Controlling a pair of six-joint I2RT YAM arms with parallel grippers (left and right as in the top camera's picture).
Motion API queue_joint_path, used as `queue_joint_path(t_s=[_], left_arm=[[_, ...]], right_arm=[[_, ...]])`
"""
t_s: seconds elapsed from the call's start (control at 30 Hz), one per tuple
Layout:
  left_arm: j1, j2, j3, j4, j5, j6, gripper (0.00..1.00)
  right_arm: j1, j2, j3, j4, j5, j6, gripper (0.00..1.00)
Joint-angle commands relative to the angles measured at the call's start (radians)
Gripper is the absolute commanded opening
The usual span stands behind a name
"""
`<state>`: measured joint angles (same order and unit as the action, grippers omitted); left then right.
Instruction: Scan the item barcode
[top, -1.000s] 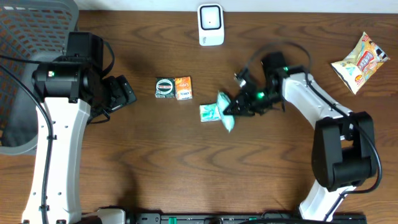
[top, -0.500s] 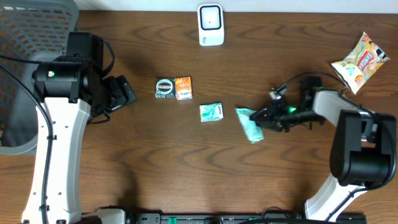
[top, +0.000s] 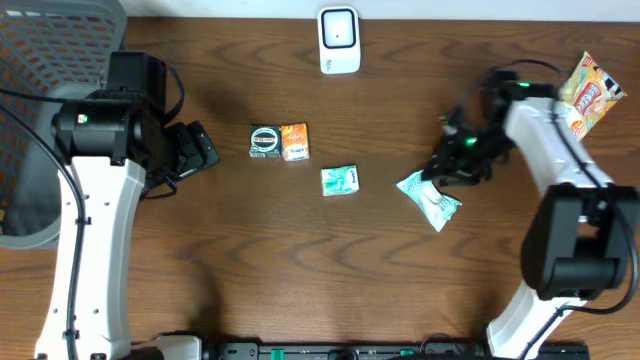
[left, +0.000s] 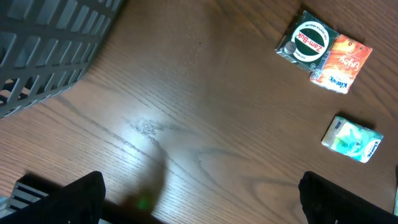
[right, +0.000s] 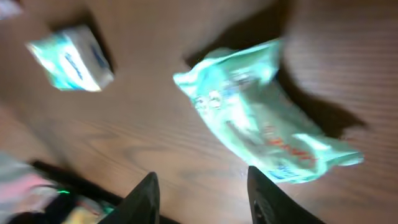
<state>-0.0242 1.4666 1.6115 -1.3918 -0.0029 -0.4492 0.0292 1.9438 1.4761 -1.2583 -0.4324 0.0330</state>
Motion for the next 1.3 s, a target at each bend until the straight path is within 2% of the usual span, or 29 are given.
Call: queue_joint_path(t_s=[0.0,0.17,0.3,0.43,0.57,0.77,0.87,0.9,0.97,1.0,1.1,1.27], left_arm=[[0.000,0.005,0.001,-0.006,-0.006,-0.009,0.98],[0.000,0.005,0.001,-0.006,-0.006,-0.009,0.98],[0.001,0.005,0.001,-0.006,-0.006,-0.009,0.98],[0.000,0.005,0.001,-0.006,-0.006,-0.009,0.98],[0.001,0.005,0.001,-0.006,-0.006,-0.009,0.98],[0.000,0.005,0.001,-0.006,-0.006,-0.009,0.98],[0.001,0.005,0.001,-0.006,-0.006,-0.009,0.98],[0.000,0.005,0.001,-0.006,-0.006,-0.009,0.98],[0.000,0.005,0.001,-0.006,-0.006,-0.009,0.98],[0.001,0.005,0.001,-0.006,-0.006,-0.009,0.98],[0.000,0.005,0.001,-0.006,-0.006,-0.009,0.98],[0.000,0.005,0.001,-0.006,-0.006,-0.009,0.98]], right_arm=[[0.161,0.007,0.006,-0.034,0.322,0.072,0.41],[0.356,0.007,-0.015,-0.045,0.686,0.257,0.42],[0.476,0.007,-0.082,0.002,0.907,0.388,0.43],[0.539,0.007,-0.175,0.114,1.005,0.401,0.47],[0.538,0.007,-0.260,0.226,1.041,0.398,0.50],[0.502,0.007,-0.360,0.386,1.029,0.322,0.49],[0.484,0.007,-0.391,0.458,0.952,0.257,0.45],[0.476,0.007,-0.395,0.470,0.916,0.235,0.38],[0.463,0.007,-0.390,0.473,0.868,0.235,0.07],[0.457,0.007,-0.382,0.470,0.838,0.235,0.01],[0.436,0.006,-0.325,0.434,0.700,0.224,0.01],[0.390,-0.005,-0.144,0.310,0.371,0.105,0.01]])
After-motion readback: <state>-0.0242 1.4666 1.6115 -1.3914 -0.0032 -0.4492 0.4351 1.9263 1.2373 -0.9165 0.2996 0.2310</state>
